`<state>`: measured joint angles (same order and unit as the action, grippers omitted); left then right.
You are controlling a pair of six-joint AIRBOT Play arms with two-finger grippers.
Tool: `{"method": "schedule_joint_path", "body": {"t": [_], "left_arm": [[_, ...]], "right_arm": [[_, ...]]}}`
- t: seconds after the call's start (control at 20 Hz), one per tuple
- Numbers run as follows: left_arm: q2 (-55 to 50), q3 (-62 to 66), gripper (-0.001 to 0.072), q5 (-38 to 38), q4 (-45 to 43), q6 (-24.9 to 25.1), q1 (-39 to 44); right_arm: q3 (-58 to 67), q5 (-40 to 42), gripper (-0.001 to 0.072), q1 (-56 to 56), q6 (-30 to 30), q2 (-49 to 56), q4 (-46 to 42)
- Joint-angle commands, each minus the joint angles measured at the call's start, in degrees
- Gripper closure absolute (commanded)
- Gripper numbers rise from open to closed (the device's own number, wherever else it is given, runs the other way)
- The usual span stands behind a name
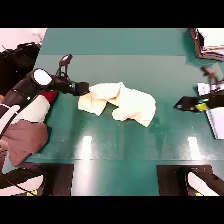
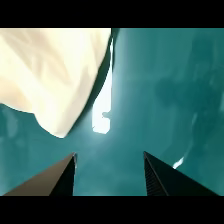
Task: Fold the shirts.
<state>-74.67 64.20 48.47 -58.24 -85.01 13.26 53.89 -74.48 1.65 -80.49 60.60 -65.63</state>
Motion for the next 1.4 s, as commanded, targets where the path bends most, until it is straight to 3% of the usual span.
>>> {"method": "schedule_joint_path", "body": {"t": [0.0, 0.2, 0.3, 0.35, 0.5, 0.7, 1.0, 1.35], "left_arm": [[-0.02, 2.05, 0.0683, 0.57, -2.12, 0.0, -0.81], [-0.02, 2.05, 0.0682, 1.75, -3.67, 0.0, -0.79], [-0.02, 2.05, 0.0682, 1.79, -4.81, 0.0, -0.79], [-0.02, 2.05, 0.0683, 1.9, -5.2, 0.0, -0.81], [-0.02, 2.05, 0.0683, 2.21, -6.4, 0.0, -0.81], [1.81, 2.67, 0.0684, 2.05, -10.6, -0.07, -0.81], [16.28, 14.51, 0.0684, 2.89, -22.38, 0.02, -0.79], [29.75, 30.77, 0.0683, 9.38, -20.41, 1.49, -0.79]], "right_arm": [[-4.66, 8.92, 0.0229, 2.84, 1.07, 9.01, 7.72], [1.99, 14.67, 0.0235, 7.56, 1.57, 20.79, 12.66], [6.78, 15.67, 0.0277, 9.55, 1.55, 25.49, 13.6], [8.96, 15.96, 0.0322, 10.38, 1.57, 27.36, 13.57], [14.75, 15.89, 0.0683, 12.22, 1.79, 31.76, 13.27], [20.68, 15.41, 0.0697, 12.04, 2.12, 30.42, 9.79], [34.95, 10.05, 0.0698, 7.39, 2.12, 12.81, -1.53], [46.49, 5.2, 0.0698, 3.19, 2.14, -5.79, -3.58]]}}
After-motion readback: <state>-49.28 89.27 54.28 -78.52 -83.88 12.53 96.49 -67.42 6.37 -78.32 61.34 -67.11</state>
